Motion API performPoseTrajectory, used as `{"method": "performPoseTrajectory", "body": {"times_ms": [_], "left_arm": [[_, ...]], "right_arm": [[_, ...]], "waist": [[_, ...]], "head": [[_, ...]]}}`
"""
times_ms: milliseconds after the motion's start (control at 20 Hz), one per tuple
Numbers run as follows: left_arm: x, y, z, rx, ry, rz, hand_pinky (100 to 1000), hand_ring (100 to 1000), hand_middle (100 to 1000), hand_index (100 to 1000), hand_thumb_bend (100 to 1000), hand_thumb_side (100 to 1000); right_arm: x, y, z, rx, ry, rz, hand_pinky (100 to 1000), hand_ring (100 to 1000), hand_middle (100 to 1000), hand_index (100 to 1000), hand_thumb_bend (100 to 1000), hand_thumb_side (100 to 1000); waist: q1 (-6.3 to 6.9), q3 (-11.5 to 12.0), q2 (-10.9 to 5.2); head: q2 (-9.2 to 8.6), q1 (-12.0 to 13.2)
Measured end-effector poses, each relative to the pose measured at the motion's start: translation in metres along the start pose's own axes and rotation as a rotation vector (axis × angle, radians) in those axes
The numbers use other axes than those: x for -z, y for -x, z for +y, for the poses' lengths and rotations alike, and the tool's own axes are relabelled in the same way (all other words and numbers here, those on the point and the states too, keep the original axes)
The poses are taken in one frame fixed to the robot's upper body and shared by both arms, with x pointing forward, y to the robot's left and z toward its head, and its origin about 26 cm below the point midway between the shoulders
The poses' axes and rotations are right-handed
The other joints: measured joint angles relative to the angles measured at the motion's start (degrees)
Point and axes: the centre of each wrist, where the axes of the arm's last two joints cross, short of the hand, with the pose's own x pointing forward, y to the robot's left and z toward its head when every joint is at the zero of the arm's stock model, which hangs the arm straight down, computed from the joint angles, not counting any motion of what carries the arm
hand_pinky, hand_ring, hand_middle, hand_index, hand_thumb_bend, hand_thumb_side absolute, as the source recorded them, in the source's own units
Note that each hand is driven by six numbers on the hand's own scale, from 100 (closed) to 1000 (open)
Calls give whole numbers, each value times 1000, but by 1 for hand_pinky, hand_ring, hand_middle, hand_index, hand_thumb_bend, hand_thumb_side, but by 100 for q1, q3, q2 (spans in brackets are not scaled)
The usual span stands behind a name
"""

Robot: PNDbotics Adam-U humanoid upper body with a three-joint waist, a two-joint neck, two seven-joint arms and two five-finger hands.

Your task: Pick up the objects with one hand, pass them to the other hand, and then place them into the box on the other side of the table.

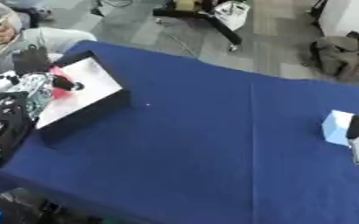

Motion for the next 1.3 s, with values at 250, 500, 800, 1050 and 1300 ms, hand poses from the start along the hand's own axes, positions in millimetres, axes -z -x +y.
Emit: {"method": "performPoseTrajectory", "body": {"times_ms": [250, 500, 800, 1050, 1300], "left_arm": [[-3, -6, 55, -158, -154, 3, 790, 742, 715, 863, 845, 609], [-25, -7, 102, -481, -250, -73, 763, 704, 672, 852, 481, 675], [-83, -11, 139, -1107, -181, -430, 714, 658, 630, 844, 345, 732], [-139, -17, 160, -1476, -41, -793, 694, 624, 600, 842, 319, 756], [-187, -29, 171, -1659, 151, -1105, 689, 612, 587, 839, 306, 805]], "right_arm": [[0, 0, -1, -2, 0, 3, 939, 929, 1000, 1000, 100, 100], [-1, 1, -2, -8, 11, 11, 940, 929, 1000, 1000, 100, 100], [-11, 4, -11, -53, 61, 74, 941, 930, 1000, 1000, 100, 100], [-35, 7, -31, -123, 99, 190, 920, 933, 1000, 1000, 100, 405], [-68, 18, -61, -108, 108, 374, 927, 956, 1000, 1000, 100, 470]], "waist": [[0, 12, 5], [-1, 30, 8], [-33, -4, -46], [-32, -22, -172], [-36, 82, -276]], "head": [[-1, -43], [0, -194], [185, -741], [410, -1670], [416, -2727]]}}
